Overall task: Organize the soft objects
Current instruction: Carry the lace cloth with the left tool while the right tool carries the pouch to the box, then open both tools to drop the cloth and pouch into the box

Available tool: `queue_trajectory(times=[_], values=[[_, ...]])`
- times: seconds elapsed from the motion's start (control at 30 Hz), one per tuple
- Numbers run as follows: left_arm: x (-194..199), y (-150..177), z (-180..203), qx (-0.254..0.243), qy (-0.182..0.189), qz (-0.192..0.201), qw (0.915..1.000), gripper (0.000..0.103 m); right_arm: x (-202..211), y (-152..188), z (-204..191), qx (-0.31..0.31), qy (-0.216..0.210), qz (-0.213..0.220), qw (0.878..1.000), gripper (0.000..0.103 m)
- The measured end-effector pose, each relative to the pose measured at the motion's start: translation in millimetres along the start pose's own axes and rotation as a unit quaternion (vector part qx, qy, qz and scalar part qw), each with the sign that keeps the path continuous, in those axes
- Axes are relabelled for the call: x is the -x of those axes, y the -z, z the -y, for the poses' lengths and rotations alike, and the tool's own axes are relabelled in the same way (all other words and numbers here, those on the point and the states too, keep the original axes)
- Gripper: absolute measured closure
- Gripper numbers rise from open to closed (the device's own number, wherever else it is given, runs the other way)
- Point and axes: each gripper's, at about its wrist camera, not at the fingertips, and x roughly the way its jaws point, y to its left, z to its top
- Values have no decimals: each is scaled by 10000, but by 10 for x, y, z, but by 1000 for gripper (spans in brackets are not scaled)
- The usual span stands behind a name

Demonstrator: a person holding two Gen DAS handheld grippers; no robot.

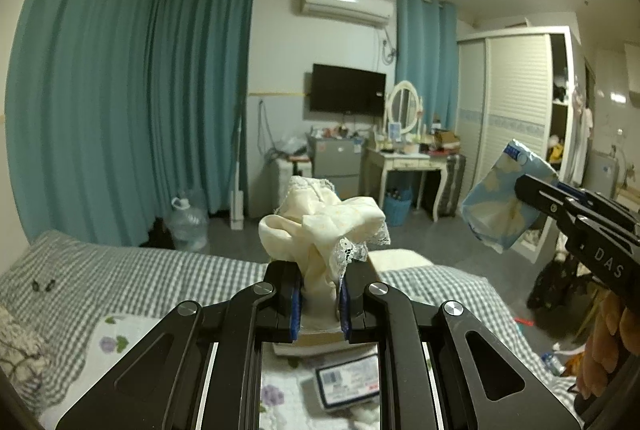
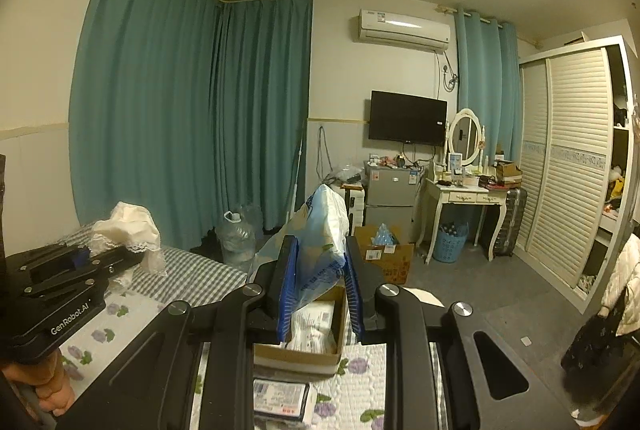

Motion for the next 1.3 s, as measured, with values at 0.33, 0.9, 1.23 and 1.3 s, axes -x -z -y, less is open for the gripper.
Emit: queue_trajectory(times=[0.33,0.9,1.23,1.3], values=[[-724,31,-164,69,-126,-257,9996,89,-762,100,36,58,-72,-249,9996,80],[-2434,703,-256,105,-259,-1598,9868,89,-2782,1101,-17,189,-465,-1687,9844,80],[-2937,1245,-255,179,-285,-2414,9698,89,-3536,1904,39,272,-345,-2656,9631,79],[-2922,1238,-204,31,-331,-2387,9705,88,-3607,2007,94,256,-316,-2787,9595,77]])
